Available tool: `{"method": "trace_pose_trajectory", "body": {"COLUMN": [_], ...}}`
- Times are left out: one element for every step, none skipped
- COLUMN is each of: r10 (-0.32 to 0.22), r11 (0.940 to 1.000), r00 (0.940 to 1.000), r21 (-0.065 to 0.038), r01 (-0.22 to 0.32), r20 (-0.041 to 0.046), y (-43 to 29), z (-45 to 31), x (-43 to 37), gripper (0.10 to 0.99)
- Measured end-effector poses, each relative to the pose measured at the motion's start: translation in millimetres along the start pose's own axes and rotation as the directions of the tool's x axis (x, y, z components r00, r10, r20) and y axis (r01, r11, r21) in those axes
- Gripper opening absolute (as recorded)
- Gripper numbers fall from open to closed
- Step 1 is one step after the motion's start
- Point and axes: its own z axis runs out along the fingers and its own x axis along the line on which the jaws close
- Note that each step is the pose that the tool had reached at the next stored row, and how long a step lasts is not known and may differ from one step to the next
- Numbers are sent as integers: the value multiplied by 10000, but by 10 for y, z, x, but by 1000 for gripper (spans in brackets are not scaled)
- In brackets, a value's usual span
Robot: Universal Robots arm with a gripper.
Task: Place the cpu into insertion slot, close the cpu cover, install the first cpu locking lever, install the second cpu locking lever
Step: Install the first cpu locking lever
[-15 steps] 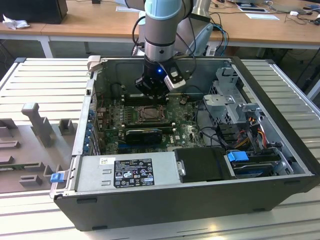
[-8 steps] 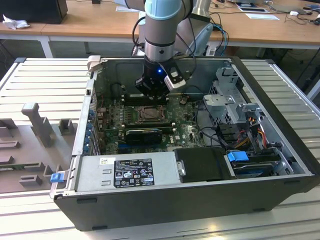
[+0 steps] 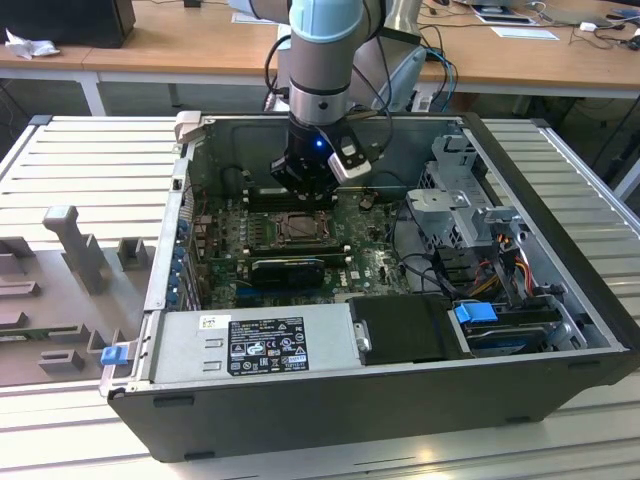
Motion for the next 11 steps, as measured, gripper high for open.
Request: {"method": "trace_pose_trajectory", "body": {"r10": [-1, -2, -1, -3, -3, -2, -2, -1, -1, -1, -1], "r11": [10000, 10000, 10000, 10000, 10000, 10000, 10000, 10000, 10000, 10000, 10000], "r00": [10000, 10000, 10000, 10000, 10000, 10000, 10000, 10000, 10000, 10000, 10000], "r21": [-3, 4, 11, 25, 25, 29, 30, 30, 30, 29, 30], "r01": [1, 2, 1, 3, 3, 2, 2, 1, 1, 1, 1], "r20": [0, -4, -8, -7, -7, -8, -8, -8, -8, -8, -8], "y": [2, 3, 4, 7, 1, -8, -20, -26, -31, -42, -48], "z": [-24, -58, -98, -134, -134, -135, -136, -136, -137, -137, -137], "x": [-1, 0, 0, -1, 0, 0, 0, 1, 1, 1, 1], "gripper": [106, 106, 106, 106, 106, 106, 106, 106, 106, 106, 106]}}
